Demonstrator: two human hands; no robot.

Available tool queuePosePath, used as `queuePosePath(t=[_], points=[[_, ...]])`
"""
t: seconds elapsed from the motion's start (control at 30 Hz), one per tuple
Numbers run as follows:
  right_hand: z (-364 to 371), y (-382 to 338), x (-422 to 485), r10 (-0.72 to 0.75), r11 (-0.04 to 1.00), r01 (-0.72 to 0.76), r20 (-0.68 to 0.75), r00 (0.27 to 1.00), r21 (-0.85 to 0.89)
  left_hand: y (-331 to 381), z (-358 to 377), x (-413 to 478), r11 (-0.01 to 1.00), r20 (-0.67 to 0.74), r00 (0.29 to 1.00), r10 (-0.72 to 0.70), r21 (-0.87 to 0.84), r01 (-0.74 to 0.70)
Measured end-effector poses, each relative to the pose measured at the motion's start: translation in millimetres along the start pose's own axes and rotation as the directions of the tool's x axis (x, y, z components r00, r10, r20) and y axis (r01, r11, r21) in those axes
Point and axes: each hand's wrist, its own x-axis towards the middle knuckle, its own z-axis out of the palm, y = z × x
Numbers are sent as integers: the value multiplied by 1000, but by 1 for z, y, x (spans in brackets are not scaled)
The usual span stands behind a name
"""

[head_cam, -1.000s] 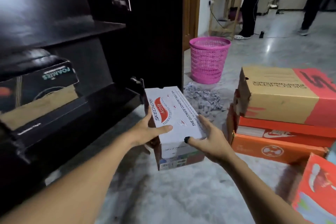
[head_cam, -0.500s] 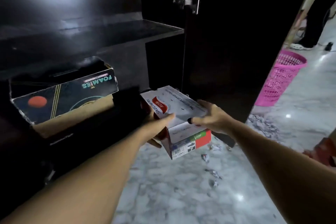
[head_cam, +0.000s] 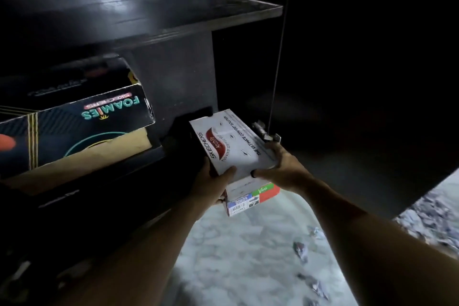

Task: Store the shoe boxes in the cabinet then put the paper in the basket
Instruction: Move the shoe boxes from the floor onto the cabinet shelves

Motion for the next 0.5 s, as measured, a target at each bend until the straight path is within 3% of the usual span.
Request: queuePosePath(t=[0.17, 0.27, 0.33, 0.43, 0.5], points=[[12, 21, 22, -36, 953, -24, -192, 981, -301, -18, 10, 19, 997, 1, 999, 40, 64, -40], [27, 28, 21, -36, 951, -67, -324, 945, -302, -26, 13, 22, 987, 30, 992, 119, 102, -122], [39, 31, 19, -128, 919, -50, -417, 900, -391, -29, 15, 28, 975, 5, 980, 197, 103, -196], [52, 31, 24, -226, 867, -93, -551, 804, -490, -32, 15, 41, 977, -15, 980, 198, 84, -197], [55, 26, 31, -188, 884, -125, -588, 786, -450, -27, 11, 47, 968, -26, 977, 212, 139, -206]])
